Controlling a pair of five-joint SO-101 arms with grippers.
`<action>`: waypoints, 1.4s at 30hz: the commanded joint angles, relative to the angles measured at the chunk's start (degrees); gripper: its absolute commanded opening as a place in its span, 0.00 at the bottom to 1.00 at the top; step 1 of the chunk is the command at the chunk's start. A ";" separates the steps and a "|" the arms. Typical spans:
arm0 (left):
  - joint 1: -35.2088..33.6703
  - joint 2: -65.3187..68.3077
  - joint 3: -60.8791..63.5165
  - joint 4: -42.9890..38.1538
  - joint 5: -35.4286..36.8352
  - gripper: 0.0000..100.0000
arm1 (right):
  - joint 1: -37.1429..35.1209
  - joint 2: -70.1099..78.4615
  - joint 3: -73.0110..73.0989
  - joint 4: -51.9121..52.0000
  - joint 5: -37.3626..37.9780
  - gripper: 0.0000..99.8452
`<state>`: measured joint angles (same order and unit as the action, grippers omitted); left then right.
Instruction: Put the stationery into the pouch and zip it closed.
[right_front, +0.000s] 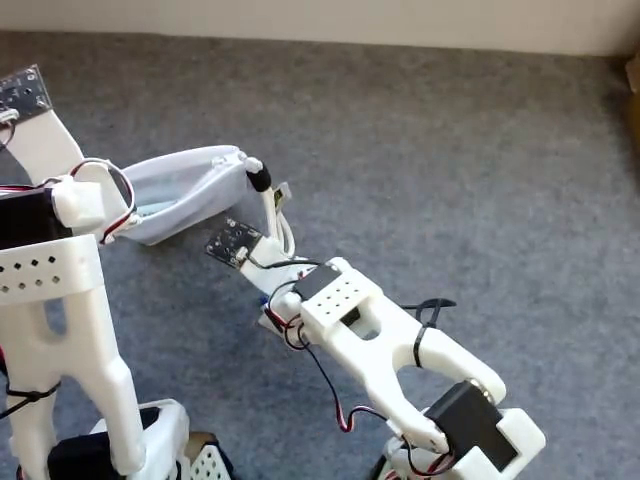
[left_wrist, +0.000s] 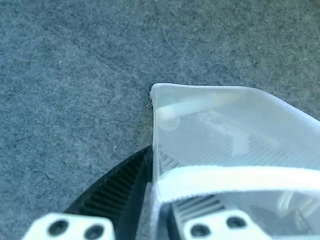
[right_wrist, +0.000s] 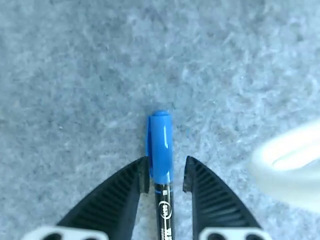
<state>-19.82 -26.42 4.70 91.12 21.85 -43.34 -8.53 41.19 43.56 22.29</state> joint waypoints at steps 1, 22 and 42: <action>-1.36 -2.07 -0.13 -1.23 0.62 0.01 | -0.92 -1.71 -0.31 -1.10 0.70 0.11; -1.36 -2.07 -0.13 -1.23 0.53 0.01 | -1.19 -0.22 -1.01 7.52 0.70 0.01; -1.10 -1.98 -0.13 -1.23 0.62 0.01 | 1.45 -47.96 17.19 8.48 0.18 0.01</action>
<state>-19.82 -26.42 4.70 91.12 21.85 -42.99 -49.58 57.89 52.09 22.29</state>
